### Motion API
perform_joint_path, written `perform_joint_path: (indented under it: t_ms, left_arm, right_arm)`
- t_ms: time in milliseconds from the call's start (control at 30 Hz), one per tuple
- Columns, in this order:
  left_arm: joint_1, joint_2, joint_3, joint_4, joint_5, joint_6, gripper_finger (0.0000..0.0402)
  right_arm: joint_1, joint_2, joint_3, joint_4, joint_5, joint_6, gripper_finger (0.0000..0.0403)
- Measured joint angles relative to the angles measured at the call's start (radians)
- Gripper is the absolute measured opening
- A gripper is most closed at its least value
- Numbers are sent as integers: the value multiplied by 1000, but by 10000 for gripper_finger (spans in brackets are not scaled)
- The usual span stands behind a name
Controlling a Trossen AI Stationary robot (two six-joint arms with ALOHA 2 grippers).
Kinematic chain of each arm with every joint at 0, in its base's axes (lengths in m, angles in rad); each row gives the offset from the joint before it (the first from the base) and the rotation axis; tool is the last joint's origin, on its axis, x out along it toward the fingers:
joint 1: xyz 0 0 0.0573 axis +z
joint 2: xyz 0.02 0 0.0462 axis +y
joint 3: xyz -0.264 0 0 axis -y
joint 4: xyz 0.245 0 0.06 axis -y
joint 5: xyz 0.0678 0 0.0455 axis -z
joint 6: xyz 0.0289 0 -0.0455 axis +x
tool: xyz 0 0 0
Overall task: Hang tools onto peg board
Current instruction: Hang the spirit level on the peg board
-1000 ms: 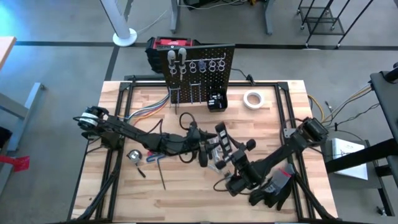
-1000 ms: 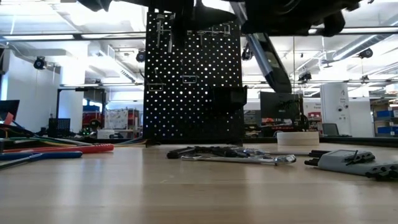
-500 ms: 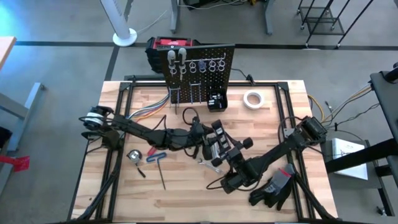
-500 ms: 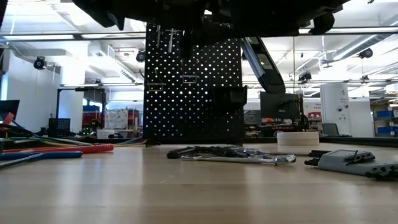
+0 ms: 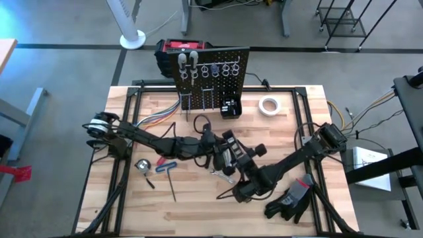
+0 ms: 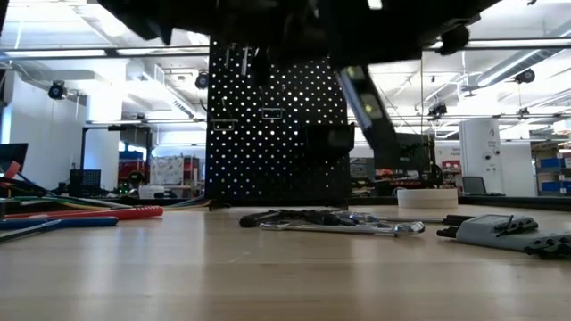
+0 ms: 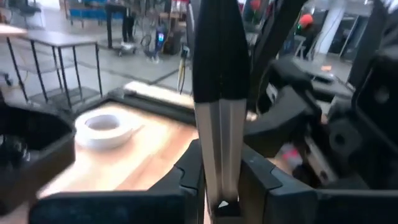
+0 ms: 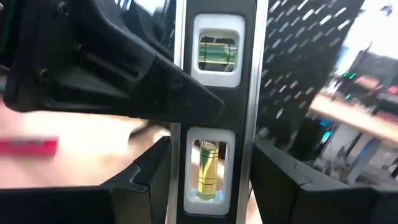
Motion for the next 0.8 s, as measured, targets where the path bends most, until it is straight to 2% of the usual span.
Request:
perform_joint_path:
  t_ms: [67,133,200,267,367,533,733,800]
  left_arm:
    - [5,-8,-46,-2,41,-32,42]
    - [11,-22,-104,-11,67,-40,42]
    - [23,-39,-176,4,66,-68,42]
    - [38,-65,-250,72,68,-96,42]
    - [75,-119,-344,170,85,-114,42]
    - [175,-235,-426,201,232,-119,42]
    - [310,-293,-412,124,443,-117,41]
    - [342,-297,-397,87,475,-122,41]
  right_arm:
    - [0,0,0,1,-93,-26,174]
    - [6,0,0,-3,-193,-48,228]
    - [19,-3,-3,-16,-243,-62,288]
    - [29,-7,-2,-21,-269,-64,337]
    - [47,-18,-2,-18,-270,-70,377]
    - [54,-49,-1,-14,-258,-83,386]
    - [40,-69,1,2,-245,-109,383]
    - [34,-69,1,3,-245,-109,383]
